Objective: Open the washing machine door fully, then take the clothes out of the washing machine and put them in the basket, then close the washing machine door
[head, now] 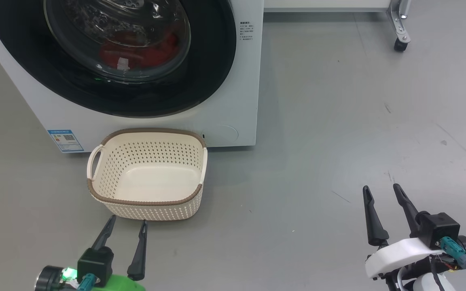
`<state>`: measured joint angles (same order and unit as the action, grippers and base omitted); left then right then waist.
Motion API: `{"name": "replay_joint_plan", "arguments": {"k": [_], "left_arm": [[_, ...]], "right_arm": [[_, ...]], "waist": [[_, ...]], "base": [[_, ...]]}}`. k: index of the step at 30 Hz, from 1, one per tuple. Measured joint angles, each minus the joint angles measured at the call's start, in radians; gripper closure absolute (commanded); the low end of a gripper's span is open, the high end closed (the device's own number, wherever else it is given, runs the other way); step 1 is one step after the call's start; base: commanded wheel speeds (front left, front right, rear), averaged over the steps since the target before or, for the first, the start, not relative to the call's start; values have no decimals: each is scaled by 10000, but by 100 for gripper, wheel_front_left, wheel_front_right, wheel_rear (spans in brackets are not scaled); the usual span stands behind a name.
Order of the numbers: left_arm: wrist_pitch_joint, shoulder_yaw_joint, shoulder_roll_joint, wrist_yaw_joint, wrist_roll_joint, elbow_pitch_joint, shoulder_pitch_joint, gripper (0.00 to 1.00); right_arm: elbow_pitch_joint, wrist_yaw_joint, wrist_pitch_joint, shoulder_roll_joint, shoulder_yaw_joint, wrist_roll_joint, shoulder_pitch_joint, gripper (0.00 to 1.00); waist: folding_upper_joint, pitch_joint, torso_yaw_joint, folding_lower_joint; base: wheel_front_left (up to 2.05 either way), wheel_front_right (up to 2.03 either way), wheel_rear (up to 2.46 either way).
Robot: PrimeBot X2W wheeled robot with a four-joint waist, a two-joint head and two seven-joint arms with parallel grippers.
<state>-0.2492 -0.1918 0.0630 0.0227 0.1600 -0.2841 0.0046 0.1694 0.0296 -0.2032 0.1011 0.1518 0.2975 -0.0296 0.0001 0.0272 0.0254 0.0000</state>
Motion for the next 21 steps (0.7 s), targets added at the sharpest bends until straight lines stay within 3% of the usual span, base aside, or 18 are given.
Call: {"name": "replay_joint_plan", "arguments": {"k": [21], "left_arm": [[0, 67, -94, -2, 15, -245, -32, 0]], "right_arm": [[314, 13, 0, -35, 65, 10, 13, 0]], "waist": [[0, -156, 11, 0]], "base": [[0, 0, 0]]}}
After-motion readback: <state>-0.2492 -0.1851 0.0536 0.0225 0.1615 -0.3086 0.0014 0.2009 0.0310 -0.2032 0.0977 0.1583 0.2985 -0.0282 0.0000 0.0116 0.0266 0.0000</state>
